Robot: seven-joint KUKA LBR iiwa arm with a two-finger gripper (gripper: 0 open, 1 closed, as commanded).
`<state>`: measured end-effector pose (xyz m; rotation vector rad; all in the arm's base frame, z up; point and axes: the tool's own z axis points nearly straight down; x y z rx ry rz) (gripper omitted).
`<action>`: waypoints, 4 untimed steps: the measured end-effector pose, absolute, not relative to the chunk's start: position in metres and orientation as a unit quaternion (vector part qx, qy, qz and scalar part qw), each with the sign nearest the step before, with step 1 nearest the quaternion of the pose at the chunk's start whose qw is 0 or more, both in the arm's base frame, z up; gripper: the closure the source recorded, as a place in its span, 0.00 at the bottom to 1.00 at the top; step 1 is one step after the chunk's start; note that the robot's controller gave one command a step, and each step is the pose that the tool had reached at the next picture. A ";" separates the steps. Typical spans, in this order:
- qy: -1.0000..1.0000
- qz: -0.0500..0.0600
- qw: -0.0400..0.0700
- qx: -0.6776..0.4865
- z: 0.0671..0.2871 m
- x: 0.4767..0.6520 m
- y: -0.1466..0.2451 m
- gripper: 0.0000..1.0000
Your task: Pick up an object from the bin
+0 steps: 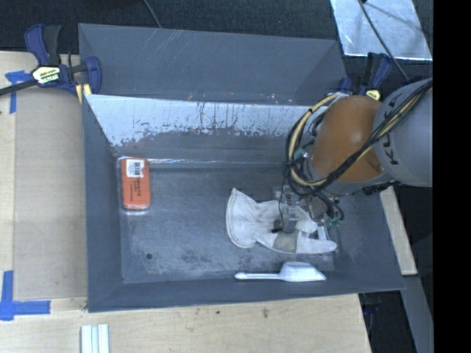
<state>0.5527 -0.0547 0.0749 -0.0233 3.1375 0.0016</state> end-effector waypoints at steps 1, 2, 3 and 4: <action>1.000 0.000 0.002 -0.008 0.075 0.553 -0.055 1.00; 1.000 0.000 0.001 -0.004 0.190 0.527 -0.023 1.00; 1.000 0.000 0.001 -0.005 0.190 0.527 -0.024 1.00; 1.000 0.000 -0.001 -0.001 0.231 0.547 -0.023 1.00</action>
Offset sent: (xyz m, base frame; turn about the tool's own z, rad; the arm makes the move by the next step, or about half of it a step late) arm -0.0267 0.0316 0.1149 0.0069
